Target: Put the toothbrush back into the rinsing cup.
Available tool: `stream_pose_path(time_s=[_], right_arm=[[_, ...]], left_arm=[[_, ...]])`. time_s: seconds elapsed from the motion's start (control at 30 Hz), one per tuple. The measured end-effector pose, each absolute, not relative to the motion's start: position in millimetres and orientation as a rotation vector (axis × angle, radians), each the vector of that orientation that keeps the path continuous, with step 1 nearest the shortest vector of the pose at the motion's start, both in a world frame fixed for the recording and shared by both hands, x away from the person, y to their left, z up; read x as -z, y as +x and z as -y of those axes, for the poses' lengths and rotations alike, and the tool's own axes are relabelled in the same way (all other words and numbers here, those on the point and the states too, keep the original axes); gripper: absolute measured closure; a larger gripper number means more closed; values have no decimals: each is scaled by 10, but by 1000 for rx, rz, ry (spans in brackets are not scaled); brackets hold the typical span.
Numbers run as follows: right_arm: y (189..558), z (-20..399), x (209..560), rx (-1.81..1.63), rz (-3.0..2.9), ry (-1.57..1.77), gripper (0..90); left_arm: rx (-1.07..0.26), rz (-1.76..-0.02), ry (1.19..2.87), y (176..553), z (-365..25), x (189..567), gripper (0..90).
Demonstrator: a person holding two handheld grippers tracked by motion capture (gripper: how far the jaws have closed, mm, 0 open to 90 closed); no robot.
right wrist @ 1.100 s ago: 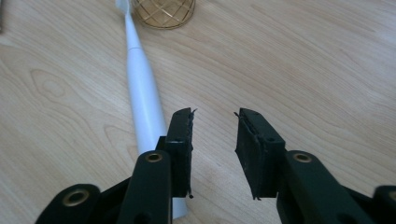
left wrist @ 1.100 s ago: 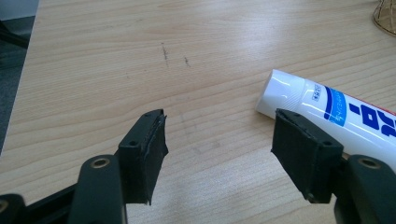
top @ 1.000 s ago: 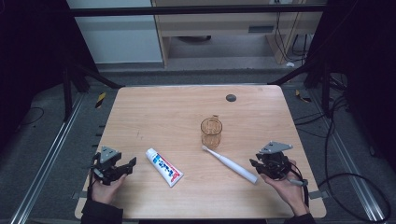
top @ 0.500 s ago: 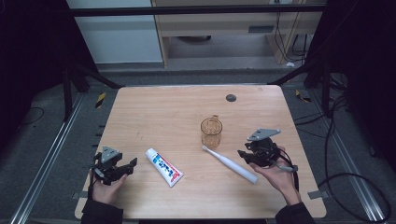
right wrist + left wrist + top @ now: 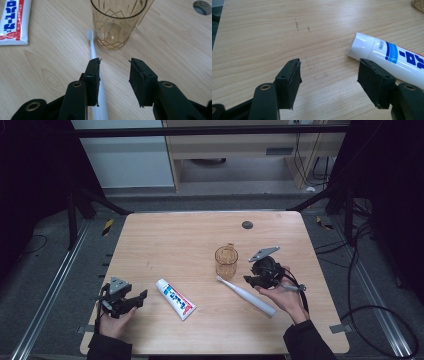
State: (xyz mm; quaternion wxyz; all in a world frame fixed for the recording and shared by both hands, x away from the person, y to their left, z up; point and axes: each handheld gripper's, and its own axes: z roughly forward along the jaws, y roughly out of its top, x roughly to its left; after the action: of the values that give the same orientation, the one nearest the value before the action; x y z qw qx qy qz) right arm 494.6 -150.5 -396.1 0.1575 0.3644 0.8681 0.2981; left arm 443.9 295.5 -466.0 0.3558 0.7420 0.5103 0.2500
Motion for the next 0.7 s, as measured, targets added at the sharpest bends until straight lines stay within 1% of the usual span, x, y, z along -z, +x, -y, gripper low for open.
stream_pose_path(time_s=[0.3, 0.7], right_arm=[[5052, 1333, 3983, -780, -2554, 1019, 609], [5147, 1212, 4137, -690, -2648, 1029, 620]], left_arm=[[-650, -1320, 1927, 4445, -2957, 4671, 343], [-646, -1318, 1936, 4446, -2945, 4677, 342]])
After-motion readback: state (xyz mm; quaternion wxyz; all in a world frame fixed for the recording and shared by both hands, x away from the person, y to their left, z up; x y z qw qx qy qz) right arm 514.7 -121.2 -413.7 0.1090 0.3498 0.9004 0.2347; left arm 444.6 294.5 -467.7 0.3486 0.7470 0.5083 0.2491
